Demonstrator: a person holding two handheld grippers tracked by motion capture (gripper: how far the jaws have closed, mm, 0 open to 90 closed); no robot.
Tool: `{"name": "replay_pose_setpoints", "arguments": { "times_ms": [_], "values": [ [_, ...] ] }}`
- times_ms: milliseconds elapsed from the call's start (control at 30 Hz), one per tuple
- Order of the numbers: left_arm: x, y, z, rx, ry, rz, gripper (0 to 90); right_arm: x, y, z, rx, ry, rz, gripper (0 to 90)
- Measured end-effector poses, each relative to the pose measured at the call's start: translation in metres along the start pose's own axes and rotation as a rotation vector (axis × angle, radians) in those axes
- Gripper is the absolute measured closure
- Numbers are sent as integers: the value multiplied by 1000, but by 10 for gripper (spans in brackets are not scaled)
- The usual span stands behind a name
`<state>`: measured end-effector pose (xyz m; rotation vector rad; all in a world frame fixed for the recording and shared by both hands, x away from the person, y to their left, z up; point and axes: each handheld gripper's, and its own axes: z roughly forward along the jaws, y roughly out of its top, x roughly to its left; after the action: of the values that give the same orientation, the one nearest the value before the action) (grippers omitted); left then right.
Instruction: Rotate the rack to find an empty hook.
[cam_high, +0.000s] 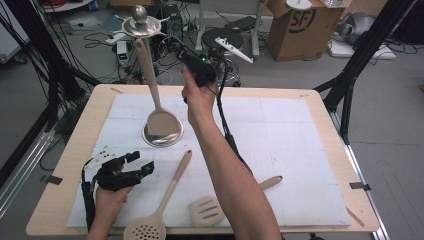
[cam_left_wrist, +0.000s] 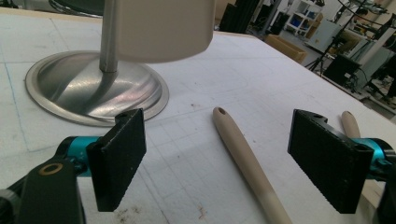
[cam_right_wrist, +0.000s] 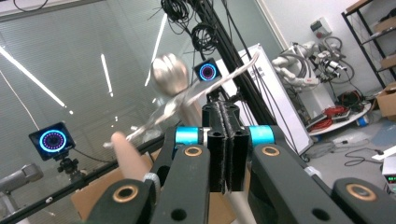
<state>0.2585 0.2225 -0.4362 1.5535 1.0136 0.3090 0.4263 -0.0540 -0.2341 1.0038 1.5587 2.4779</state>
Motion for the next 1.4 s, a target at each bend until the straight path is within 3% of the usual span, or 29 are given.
{"name": "replay_pose_setpoints", "arguments": {
  "times_ms": [267,400,967,1233,1400],
  "values": [
    [0,-1,-2,4,3,0,199,3,12,8,18,51,-33,897],
    [1,-1,-2,5,3,-1,199,6,8,8,22,52,-18,898],
    [0,-1,0,6,2,-1,199,38,-12,19,79,88,-112,898],
    [0,-1,-1,2,5,-4,198,44,-20,29,89,90,-96,898],
    [1,-1,-2,0,5,-4,199,33,-19,21,78,67,-78,898]
  ]
}}
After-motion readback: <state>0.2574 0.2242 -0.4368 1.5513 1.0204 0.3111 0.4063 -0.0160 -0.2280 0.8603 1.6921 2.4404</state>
